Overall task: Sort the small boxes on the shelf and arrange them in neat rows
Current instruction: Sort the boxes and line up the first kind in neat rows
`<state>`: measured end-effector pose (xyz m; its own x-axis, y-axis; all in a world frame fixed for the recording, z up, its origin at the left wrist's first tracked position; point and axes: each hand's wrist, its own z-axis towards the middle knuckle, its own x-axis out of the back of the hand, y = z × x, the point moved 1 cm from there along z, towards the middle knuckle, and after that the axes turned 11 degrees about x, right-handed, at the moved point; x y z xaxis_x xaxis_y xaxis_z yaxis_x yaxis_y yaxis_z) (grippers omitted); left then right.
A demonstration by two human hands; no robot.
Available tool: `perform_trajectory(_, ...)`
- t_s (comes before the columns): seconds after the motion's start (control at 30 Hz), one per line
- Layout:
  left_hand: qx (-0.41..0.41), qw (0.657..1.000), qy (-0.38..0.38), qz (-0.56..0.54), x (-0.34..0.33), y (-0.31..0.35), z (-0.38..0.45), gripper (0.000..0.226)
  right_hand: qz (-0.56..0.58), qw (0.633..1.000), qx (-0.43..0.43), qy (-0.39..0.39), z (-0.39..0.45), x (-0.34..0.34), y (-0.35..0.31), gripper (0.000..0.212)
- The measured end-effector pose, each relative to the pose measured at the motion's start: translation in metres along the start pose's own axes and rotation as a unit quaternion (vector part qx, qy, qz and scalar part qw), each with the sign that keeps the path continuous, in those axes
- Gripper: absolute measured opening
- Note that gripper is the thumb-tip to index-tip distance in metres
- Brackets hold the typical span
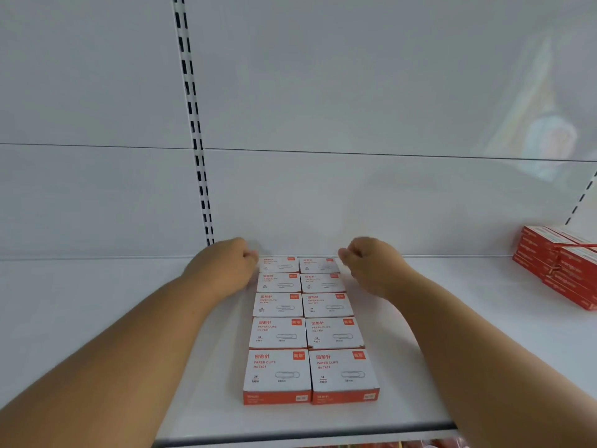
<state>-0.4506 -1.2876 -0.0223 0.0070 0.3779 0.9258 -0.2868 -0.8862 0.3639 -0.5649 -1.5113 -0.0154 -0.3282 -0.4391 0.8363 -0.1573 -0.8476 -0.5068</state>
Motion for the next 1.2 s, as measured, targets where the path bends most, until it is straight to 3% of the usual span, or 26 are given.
perform_trajectory(0.1,-0.003,0.998,-0.053,0.043,0.002,-0.001,-0.001,0.038,-0.062,0.996,-0.011,-0.070,0.001,-0.008,-0.004,0.046)
perform_trajectory(0.27,-0.034,0.994,-0.069,0.075,-0.001,0.009,-0.005,0.042,-0.126,0.988,-0.013,-0.091,0.004,-0.013,-0.010,0.042)
perform_trajectory(0.57,-0.026,0.995,-0.079,0.045,0.005,0.012,-0.012,0.044,-0.096,0.992,-0.008,-0.087,-0.009,-0.005,-0.018,0.043)
perform_trajectory(0.9,-0.047,0.977,-0.202,0.043,0.040,-0.008,-0.107,0.054,-0.104,0.982,-0.067,-0.146,-0.120,0.022,-0.045,0.060)
perform_trajectory(1.07,-0.033,0.976,-0.215,0.029,0.043,-0.013,-0.144,0.048,-0.136,0.979,-0.056,-0.138,-0.156,0.020,-0.055,0.056)
perform_trajectory(1.2,-0.057,0.984,-0.154,0.067,0.042,-0.011,-0.160,0.045,-0.168,0.980,-0.021,-0.107,-0.162,0.014,-0.058,0.053)
